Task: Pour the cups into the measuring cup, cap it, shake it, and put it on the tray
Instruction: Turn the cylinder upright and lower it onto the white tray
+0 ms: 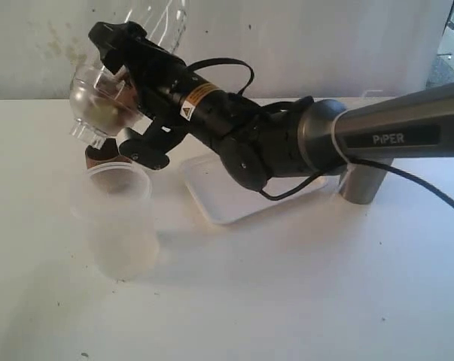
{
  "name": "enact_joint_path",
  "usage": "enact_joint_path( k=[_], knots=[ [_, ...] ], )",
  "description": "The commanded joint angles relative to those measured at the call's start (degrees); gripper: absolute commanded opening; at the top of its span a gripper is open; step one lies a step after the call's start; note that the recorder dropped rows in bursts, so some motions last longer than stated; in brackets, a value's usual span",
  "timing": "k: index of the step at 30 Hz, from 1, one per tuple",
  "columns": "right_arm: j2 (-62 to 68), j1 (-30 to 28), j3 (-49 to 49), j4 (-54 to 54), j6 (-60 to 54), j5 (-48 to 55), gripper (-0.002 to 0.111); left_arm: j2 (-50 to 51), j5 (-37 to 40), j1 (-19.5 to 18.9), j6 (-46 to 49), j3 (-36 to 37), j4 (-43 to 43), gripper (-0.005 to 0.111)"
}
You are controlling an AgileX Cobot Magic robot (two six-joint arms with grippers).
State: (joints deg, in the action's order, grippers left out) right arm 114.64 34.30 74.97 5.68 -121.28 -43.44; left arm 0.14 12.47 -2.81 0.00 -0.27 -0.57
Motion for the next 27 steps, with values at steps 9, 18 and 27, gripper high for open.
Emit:
enact_joint_path(
  k=[9,18,27],
  knots=[
    [-1.2,-1.0,-5.3,-21.3,39.2,-1.9,0.000,-0.1,-0.8,0.1,0.0,0.3,0.1,0.000],
    [-5.6,-12.0,-4.4,1.9,139.3,7.4,0.000,-0.1,-0.8,0.1,0.0,0.3,0.1,0.000],
    [-5.9,-17.7,-4.4,24.5,161.2,9.4,0.000,-0.1,-0.8,0.1,0.0,0.3,0.1,0.000]
  ],
)
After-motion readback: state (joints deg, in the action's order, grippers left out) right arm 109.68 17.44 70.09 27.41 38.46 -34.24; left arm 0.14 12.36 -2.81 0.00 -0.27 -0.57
